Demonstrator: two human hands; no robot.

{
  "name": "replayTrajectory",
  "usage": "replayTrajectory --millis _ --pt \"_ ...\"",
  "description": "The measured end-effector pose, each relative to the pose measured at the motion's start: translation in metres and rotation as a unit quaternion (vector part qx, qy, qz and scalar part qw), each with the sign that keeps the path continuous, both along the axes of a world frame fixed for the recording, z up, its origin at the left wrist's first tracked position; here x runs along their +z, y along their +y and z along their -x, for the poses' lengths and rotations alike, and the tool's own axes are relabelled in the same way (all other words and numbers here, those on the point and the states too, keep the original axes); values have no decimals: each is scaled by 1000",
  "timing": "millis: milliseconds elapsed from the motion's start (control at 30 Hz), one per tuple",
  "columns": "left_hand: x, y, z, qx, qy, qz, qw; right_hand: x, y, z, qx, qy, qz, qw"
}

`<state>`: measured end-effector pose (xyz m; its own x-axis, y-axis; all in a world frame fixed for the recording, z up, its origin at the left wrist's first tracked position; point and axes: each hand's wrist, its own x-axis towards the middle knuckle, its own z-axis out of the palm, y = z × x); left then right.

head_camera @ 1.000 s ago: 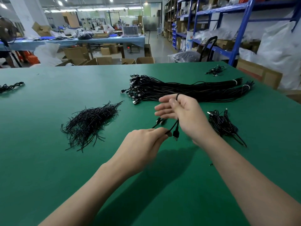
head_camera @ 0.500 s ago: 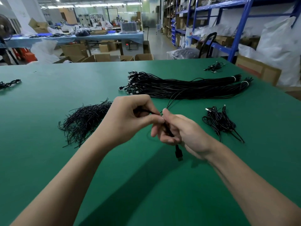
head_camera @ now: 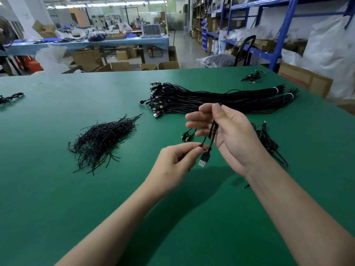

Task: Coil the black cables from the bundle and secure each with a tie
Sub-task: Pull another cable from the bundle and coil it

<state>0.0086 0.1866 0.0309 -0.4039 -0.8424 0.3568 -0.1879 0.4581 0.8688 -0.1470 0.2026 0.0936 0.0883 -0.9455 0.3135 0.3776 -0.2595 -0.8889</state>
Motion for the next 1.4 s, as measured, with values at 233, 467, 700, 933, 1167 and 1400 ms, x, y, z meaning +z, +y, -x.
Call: replayTrajectory --millis 233,467,700,933,1167,1400 --pt "34 4 -10 70 -225 234 943 -18 -13 -2 -177 331 77 924" --pt "71 -11 -29 36 -125 247 960 -23 -6 -6 -10 349 -2 937" --pt "47 -37 -27 -6 103 74 992 -19 3 0 222 96 -89 966" --pt "1 -21 0 31 24 14 999 -4 -3 -3 142 -126 -43 981" --pt "19 4 5 12 -253 149 956 -7 -13 -3 -99 157 33 982" --pt "65 15 -6 70 -409 253 874 -17 -14 -4 -211 410 87 883"
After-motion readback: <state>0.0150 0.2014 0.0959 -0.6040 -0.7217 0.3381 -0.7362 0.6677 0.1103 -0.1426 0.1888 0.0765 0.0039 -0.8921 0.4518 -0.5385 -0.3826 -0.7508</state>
